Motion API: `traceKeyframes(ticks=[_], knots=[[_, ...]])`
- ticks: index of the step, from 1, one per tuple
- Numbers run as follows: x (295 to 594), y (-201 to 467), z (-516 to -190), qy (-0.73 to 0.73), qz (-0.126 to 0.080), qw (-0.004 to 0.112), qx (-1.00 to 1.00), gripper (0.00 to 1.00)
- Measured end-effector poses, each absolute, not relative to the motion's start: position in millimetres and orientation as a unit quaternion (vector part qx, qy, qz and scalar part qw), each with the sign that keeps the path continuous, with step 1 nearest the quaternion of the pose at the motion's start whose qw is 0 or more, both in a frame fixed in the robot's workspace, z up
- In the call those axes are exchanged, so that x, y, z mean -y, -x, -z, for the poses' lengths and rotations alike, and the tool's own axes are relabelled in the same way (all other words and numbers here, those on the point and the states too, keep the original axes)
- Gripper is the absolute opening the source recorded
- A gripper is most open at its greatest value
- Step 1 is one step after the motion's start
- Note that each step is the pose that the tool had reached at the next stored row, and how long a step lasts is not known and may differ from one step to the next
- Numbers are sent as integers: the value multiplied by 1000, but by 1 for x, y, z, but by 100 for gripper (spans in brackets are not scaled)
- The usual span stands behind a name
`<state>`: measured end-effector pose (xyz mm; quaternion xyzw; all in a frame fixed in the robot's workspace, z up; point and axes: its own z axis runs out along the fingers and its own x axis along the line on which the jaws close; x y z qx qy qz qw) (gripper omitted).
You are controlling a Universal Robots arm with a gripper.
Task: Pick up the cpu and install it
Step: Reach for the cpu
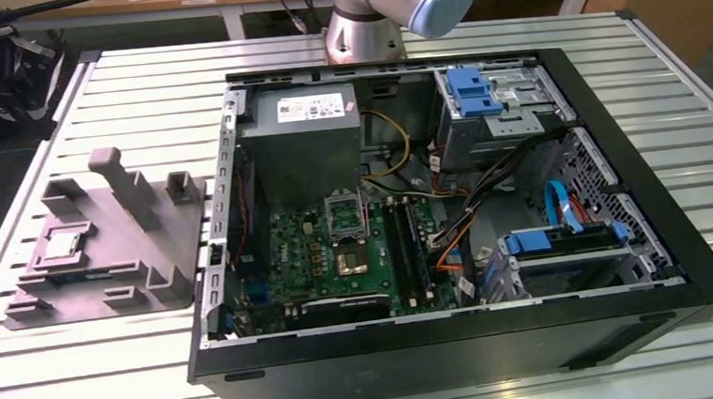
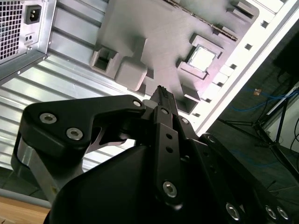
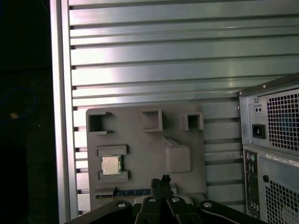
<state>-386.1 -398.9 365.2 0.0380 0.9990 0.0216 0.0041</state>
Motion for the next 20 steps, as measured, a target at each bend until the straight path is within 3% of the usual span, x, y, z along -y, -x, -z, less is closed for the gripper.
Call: traceKeyframes(ticks=[20], knots=[[399,395,-365,-38,-22,4,-999,11]])
